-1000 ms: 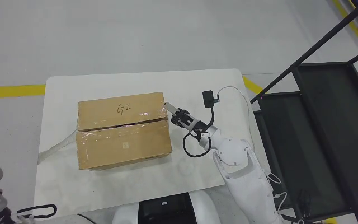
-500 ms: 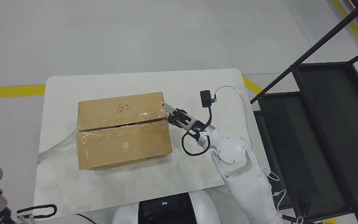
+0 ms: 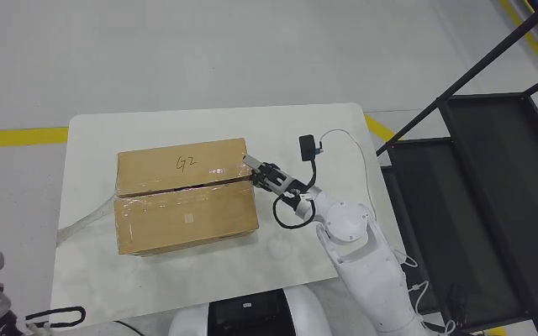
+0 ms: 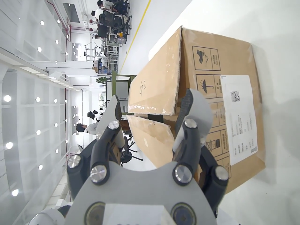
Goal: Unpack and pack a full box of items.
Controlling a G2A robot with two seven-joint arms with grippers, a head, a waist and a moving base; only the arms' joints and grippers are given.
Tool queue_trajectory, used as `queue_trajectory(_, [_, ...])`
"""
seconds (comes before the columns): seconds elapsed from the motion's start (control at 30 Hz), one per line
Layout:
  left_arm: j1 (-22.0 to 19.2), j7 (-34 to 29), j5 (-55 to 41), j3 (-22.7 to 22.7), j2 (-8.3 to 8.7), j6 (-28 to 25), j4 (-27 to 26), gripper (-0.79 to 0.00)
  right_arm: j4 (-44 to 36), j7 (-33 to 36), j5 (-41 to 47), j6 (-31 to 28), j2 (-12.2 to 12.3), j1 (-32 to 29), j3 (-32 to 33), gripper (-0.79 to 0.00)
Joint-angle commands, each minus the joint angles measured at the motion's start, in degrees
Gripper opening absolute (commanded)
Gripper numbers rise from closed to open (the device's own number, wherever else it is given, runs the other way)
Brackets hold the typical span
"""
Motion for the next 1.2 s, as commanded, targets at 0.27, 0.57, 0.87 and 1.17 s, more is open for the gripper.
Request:
queue_trajectory(0.27, [0.0,0.0,0.0,0.0,0.00,0.0,0.0,0.000,-0.1,0.0,2.5,-0.9,0.4,0.3,0.4,-0.406])
queue_trajectory(0.57, [0.0,0.0,0.0,0.0,0.00,0.0,0.0,0.000,0.2,-0.5,3.5,-0.6,0.6,1.6,-0.1,-0.409])
queue_trajectory(0.87, [0.0,0.0,0.0,0.0,0.00,0.0,0.0,0.000,0.4,-1.5,4.6,0.1,0.7,3.5,-1.4,-0.416])
queue_trajectory(1.17, [0.0,0.0,0.0,0.0,0.00,0.0,0.0,0.000,0.3,-2.6,5.7,1.1,0.7,5.9,-2.6,-0.413])
